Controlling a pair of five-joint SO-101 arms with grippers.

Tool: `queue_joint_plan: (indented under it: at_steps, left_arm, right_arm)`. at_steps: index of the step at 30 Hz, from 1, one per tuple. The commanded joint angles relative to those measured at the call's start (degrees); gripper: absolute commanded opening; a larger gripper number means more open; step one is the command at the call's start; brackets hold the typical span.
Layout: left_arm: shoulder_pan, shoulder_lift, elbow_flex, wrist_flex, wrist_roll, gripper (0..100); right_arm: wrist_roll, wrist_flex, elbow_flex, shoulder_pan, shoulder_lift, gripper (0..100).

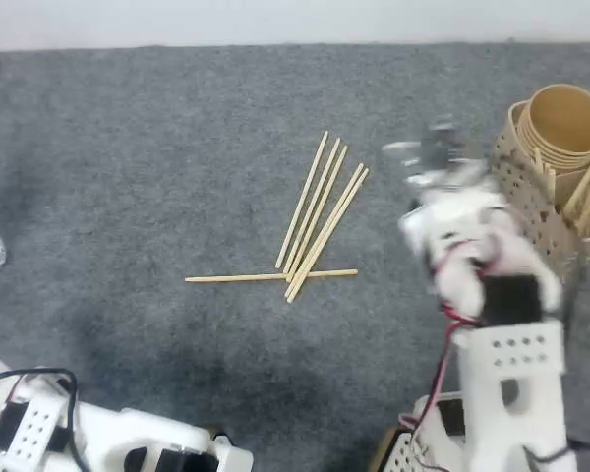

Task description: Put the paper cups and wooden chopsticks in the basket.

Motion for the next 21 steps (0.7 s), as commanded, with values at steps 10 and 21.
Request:
queue_joint_plan:
  at_steps: [10,21]
  left_arm:
    - [0.5,-1.2,-0.3,-1.1,-0.7,22]
    - [0.5,-1.2,-0.3,-1.1,-0.7,22]
  right_arm:
    - [9.6,1.5,-7.4,-20.4,26.2,19.8]
    - [-30.9,2.1,-39.5,-15.2,60.2,11.5]
